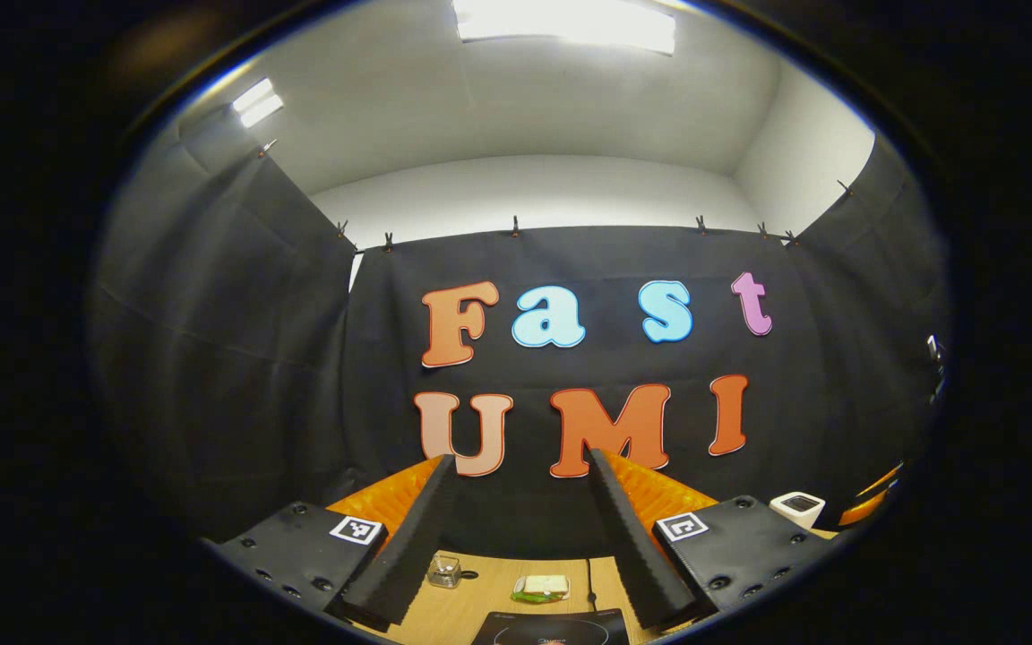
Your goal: First push the handle of the pot to place it horizontally, then grasp the pot with both hands and set it on the induction cooktop.
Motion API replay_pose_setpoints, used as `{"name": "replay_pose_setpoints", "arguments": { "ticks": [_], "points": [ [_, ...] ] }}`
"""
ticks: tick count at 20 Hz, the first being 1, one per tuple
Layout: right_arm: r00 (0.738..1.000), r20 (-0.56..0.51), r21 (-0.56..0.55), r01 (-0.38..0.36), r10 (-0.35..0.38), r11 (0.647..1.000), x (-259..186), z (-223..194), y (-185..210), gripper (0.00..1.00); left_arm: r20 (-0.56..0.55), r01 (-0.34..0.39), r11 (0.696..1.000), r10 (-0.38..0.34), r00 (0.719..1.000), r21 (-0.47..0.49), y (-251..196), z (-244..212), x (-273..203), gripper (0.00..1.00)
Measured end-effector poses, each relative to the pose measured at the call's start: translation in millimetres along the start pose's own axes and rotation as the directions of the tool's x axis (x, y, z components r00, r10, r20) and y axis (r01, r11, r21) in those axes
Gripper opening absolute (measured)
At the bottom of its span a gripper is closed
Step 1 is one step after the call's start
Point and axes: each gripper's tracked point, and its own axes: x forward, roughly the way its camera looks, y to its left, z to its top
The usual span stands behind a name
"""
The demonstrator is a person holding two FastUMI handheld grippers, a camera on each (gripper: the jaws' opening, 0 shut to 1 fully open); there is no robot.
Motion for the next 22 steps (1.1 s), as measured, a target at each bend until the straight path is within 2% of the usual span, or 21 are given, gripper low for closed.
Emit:
{"name": "replay_pose_setpoints", "arguments": {
  "ticks": [1, 3, 4, 7, 8, 9, 10, 12, 16, 22],
  "points": [
    [0.999, -0.051, 0.012, -0.016, 0.016, 1.0, 6.0, -14.9, 4.6, 0.68, -0.002, -0.001, 1.0, 0.001, 1.0, 0.002, 0.1, -1.2, 0.7, 0.93],
    [0.986, -0.162, 0.004, -0.041, 0.041, 0.999, 18.2, -46.8, 11.1, 0.58, 0.0, -0.004, 1.0, 0.004, 1.0, 0.001, 1.2, -1.4, 1.0, 0.98],
    [0.976, -0.211, -0.008, -0.047, 0.044, 0.999, 24.1, -64.5, 13.7, 0.53, 0.003, -0.006, 1.0, 0.006, 1.0, -0.002, 2.9, -1.1, -0.2, 0.98],
    [0.942, -0.331, -0.036, -0.072, 0.056, 0.997, 41.3, -103.5, 19.3, 0.47, 0.002, -0.015, 1.0, 0.015, 1.0, 0.007, 7.3, -5.8, 0.4, 0.98],
    [0.928, -0.367, -0.032, -0.087, 0.069, 0.996, 47.9, -113.2, 24.3, 0.41, -0.003, -0.021, 1.0, 0.021, 1.0, 0.013, 10.1, -8.3, 0.7, 0.98],
    [0.915, -0.395, -0.026, -0.095, 0.077, 0.995, 54.4, -124.3, 27.8, 0.37, -0.01, -0.025, 1.0, 0.025, 1.0, 0.014, 11.8, -10.8, 2.1, 0.95],
    [0.906, -0.419, -0.036, -0.086, 0.063, 0.996, 59.9, -136.5, 27.2, 0.29, -0.019, -0.024, 1.0, 0.024, 1.0, 0.011, 11.2, -14.6, 2.9, 0.93],
    [0.88, -0.472, -0.051, -0.074, 0.041, 0.996, 68.4, -162.6, 24.4, 0.22, -0.045, -0.01, 1.0, 0.01, 0.999, 0.0, 9.4, -22.5, 1.3, 0.98],
    [0.826, -0.56, 0.007, -0.07, 0.062, 0.998, 83.5, -195.3, 33.1, 0.02, -0.06, -0.015, 1.0, 0.015, 0.998, 0.007, 18.8, -25.1, 2.5, 0.93],
    [0.748, -0.657, 0.026, -0.101, 0.093, 0.995, 97.4, -241.8, 50.4, 0.0, -0.074, -0.034, 0.999, 0.034, 0.997, 0.008, 31.1, -37.3, 5.6, 0.96]
  ]
}}
